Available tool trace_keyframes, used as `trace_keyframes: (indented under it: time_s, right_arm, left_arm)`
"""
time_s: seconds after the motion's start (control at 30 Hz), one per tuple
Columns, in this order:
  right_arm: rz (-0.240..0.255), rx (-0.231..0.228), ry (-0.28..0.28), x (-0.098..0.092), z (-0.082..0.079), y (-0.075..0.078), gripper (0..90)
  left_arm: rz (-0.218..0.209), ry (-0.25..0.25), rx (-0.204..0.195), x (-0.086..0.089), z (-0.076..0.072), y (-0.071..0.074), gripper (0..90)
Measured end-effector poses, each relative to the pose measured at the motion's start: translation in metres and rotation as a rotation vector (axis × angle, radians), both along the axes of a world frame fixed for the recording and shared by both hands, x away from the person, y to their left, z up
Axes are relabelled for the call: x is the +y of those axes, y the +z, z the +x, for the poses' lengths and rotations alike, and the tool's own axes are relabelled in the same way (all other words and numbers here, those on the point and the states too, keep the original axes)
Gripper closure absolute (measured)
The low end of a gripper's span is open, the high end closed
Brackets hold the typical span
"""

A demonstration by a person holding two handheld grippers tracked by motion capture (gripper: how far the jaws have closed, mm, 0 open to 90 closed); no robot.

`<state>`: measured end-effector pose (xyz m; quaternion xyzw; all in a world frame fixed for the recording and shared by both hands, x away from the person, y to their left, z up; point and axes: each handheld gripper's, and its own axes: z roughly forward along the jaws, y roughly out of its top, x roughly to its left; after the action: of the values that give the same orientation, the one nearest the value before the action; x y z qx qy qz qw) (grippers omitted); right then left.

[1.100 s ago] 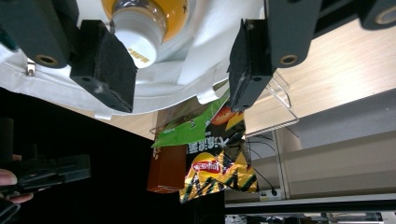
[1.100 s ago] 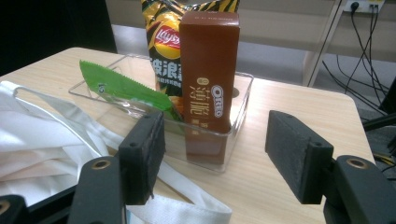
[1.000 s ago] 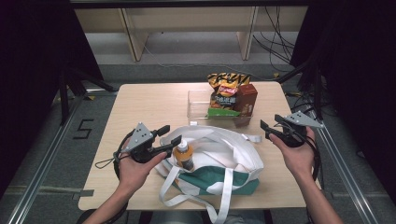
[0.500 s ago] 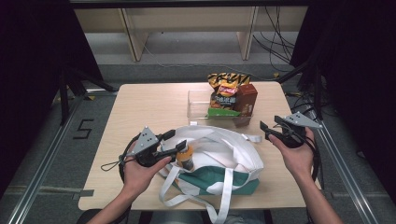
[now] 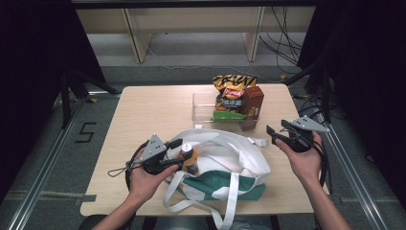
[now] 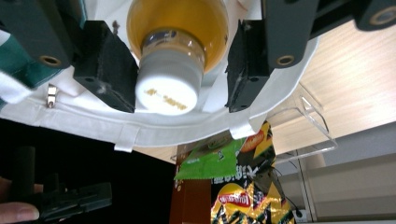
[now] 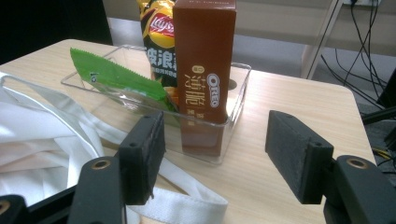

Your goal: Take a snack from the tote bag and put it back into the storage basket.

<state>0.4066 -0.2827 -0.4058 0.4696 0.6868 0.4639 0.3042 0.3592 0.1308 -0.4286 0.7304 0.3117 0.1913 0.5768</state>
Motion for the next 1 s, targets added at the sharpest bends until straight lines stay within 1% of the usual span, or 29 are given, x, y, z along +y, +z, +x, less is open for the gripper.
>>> trace_keyframes:
  time_s: [0.03,0.07,0.1,0.13,0.2,0.23,0.3,0.33,0.37,0.4,0.47,0.5,0.53,0.57,0.63,0.73,0.77,0.87,0.9,1.0]
  right_arm:
    - [-0.002,0.011,-0.006,0.0004,-0.0005,0.0001,38.3]
    - [-0.002,0.010,-0.005,0.0005,-0.0004,-0.0001,38.3]
    - [-0.005,0.012,-0.005,0.0005,-0.0004,0.0000,38.3]
    - [-0.005,0.013,-0.004,0.0008,-0.0004,0.0001,38.3]
    - [-0.006,0.011,0.002,0.0011,-0.0001,0.0001,38.3]
    - [-0.026,-0.002,0.010,-0.0004,0.0008,0.0001,38.3]
    - [-0.011,0.022,0.011,0.0008,0.0003,-0.0004,38.3]
    - [-0.003,0.021,0.000,0.0016,-0.0002,-0.0015,38.3]
    - [-0.023,0.014,0.008,0.0000,0.0009,-0.0015,38.3]
    - [-0.013,0.027,0.009,0.0002,0.0002,-0.0012,38.3]
    - [-0.011,0.026,-0.003,0.0006,0.0005,-0.0014,38.3]
    - [0.000,0.035,-0.007,0.0014,-0.0001,-0.0013,38.3]
    - [-0.010,0.025,0.001,0.0004,0.0007,-0.0013,38.3]
    - [-0.009,0.028,0.000,0.0003,0.0002,-0.0011,38.3]
    - [0.006,0.035,-0.006,0.0011,-0.0005,-0.0014,38.3]
    - [0.004,0.034,-0.003,0.0006,-0.0005,-0.0017,38.3]
    - [-0.011,0.025,0.008,-0.0011,0.0006,-0.0015,38.3]
    - [-0.015,0.016,0.010,-0.0022,0.0011,-0.0013,38.3]
    - [-0.016,0.009,0.008,-0.0027,0.0016,-0.0015,38.3]
    - [-0.015,0.014,0.003,-0.0032,0.0014,-0.0017,38.3]
  left_arm:
    - [-0.001,0.001,0.004,-0.0006,0.0000,-0.0013,43.8]
    - [0.003,0.002,0.007,-0.0010,-0.0005,-0.0020,44.4]
    - [-0.001,-0.010,-0.001,-0.0012,0.0005,-0.0030,45.1]
    - [0.010,-0.004,0.003,-0.0012,-0.0003,-0.0026,45.8]
    - [0.014,-0.004,0.005,-0.0015,-0.0004,-0.0029,47.2]
    - [0.018,-0.002,0.008,-0.0014,-0.0006,-0.0031,47.9]
    - [0.015,-0.007,0.011,-0.0016,-0.0008,-0.0034,49.7]
    - [0.014,-0.008,0.010,-0.0019,-0.0011,-0.0034,50.9]
    - [0.015,-0.012,0.005,-0.0022,-0.0012,-0.0036,52.2]
    - [0.018,-0.013,0.000,-0.0022,-0.0016,-0.0034,53.1]
    - [0.009,-0.025,-0.009,-0.0023,-0.0007,-0.0030,56.1]
    - [0.014,-0.025,-0.008,-0.0021,-0.0008,-0.0025,56.9]
    - [0.024,-0.028,-0.011,-0.0017,-0.0009,-0.0018,57.6]
    - [0.029,-0.032,-0.010,-0.0016,-0.0006,-0.0013,58.2]
    - [0.034,-0.042,-0.013,-0.0014,0.0005,-0.0007,58.5]
    - [0.029,-0.041,-0.006,-0.0007,0.0009,-0.0004,58.7]
    - [0.027,-0.042,-0.006,-0.0004,0.0012,-0.0004,58.8]
    - [0.026,-0.047,-0.006,-0.0003,0.0017,-0.0001,58.9]
    - [0.031,-0.047,-0.004,-0.0002,0.0017,0.0003,58.9]
    - [0.033,-0.049,-0.002,0.0004,0.0023,0.0008,59.0]
